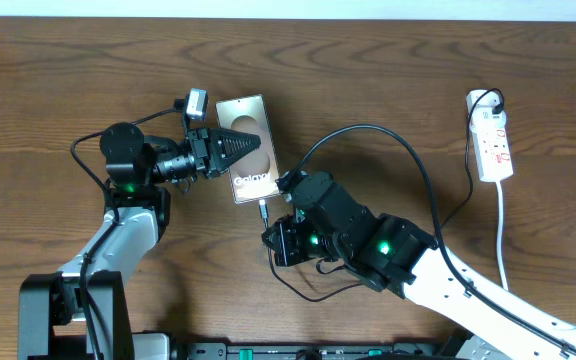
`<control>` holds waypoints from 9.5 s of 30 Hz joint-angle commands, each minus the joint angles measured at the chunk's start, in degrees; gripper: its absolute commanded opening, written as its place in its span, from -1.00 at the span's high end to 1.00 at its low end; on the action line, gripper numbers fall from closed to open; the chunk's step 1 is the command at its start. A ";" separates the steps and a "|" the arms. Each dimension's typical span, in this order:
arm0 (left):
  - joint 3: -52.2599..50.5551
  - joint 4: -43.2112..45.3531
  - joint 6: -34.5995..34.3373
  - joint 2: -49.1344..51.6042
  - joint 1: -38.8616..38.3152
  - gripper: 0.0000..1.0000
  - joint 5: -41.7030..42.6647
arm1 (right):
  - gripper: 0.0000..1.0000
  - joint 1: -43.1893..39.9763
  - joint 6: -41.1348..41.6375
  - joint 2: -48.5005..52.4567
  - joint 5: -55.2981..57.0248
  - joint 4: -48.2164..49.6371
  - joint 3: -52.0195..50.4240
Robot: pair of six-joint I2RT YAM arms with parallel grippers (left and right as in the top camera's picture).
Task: Plug charger to phone and switch on socket
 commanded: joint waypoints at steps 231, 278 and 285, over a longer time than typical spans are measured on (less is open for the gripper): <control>1.16 5.88 0.59 -0.55 0.04 0.85 9.35 | 0.74 -15.08 -5.33 2.21 -27.15 36.74 -11.78; 1.16 4.94 6.56 -0.55 0.09 0.85 0.70 | 0.41 12.50 2.21 -2.23 32.87 23.47 -11.72; 1.16 4.94 6.56 -0.55 0.09 0.85 2.45 | 0.55 12.11 0.68 -1.27 33.46 25.46 -11.65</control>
